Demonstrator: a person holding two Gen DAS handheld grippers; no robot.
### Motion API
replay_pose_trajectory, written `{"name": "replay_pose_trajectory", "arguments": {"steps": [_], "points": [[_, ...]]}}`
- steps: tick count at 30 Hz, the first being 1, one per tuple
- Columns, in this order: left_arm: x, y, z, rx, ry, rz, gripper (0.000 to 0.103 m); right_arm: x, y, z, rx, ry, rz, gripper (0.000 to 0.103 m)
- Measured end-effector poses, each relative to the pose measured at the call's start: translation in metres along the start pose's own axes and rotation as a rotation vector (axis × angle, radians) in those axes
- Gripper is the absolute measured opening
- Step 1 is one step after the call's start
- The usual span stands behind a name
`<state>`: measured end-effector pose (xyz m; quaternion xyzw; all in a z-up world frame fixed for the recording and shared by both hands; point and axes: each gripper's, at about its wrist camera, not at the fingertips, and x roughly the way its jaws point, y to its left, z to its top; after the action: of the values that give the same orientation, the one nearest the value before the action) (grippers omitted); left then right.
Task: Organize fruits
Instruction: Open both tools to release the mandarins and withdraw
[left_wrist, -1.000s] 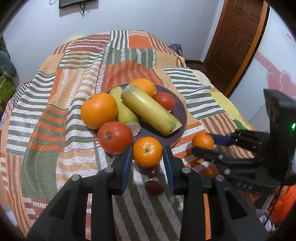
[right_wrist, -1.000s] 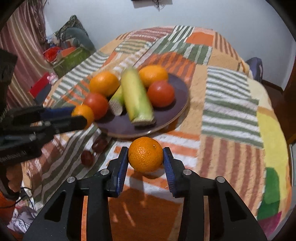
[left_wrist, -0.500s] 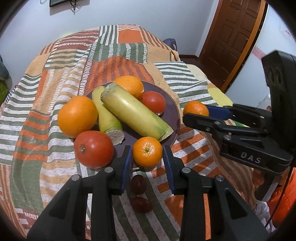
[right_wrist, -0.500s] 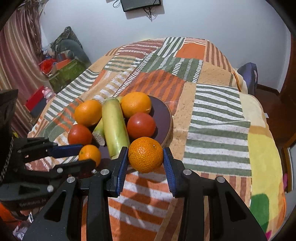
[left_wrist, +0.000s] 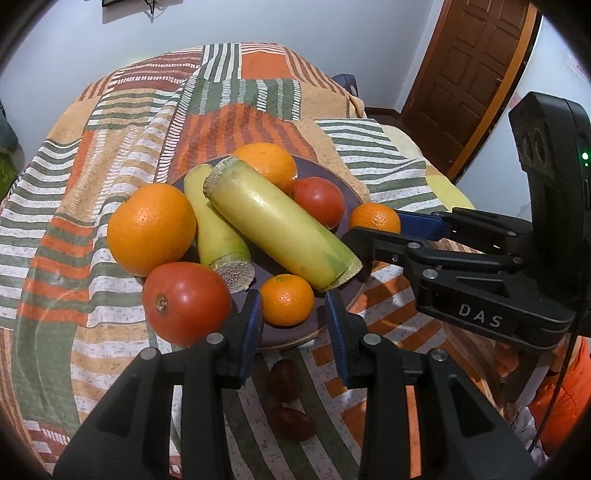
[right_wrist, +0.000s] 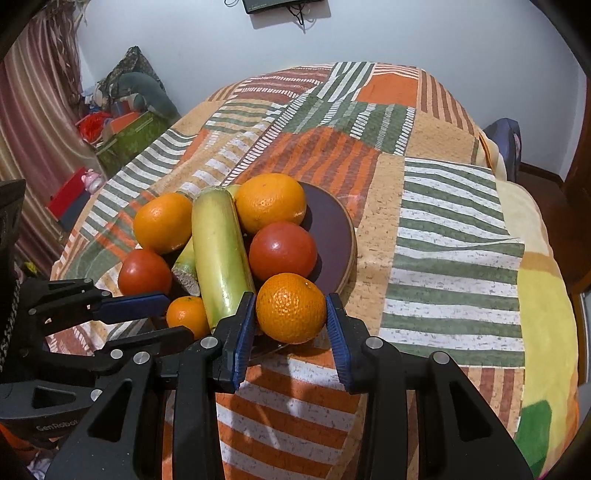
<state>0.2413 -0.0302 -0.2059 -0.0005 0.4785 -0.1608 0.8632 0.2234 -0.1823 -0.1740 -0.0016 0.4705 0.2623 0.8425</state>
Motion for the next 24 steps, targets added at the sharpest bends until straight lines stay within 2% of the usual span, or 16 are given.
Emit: {"name": "replay_pose_trajectory", "arguments": {"steps": [9,17,24], "points": [[-0.005,0.0,-0.002,0.0,-0.002,0.01,0.037,-0.003,0.0,0.001,0.008,0.01,-0.004,0.036],[-0.033,-0.004,-0.003,0.012,-0.065,0.042,0.037,-0.022,0.004,0.003,0.002,-0.029,-0.012,0.037],[-0.053,0.003,-0.01,-0.003,-0.086,0.074,0.037,-0.041,0.017,-0.001,-0.028,-0.056,-0.015,0.037]]}}
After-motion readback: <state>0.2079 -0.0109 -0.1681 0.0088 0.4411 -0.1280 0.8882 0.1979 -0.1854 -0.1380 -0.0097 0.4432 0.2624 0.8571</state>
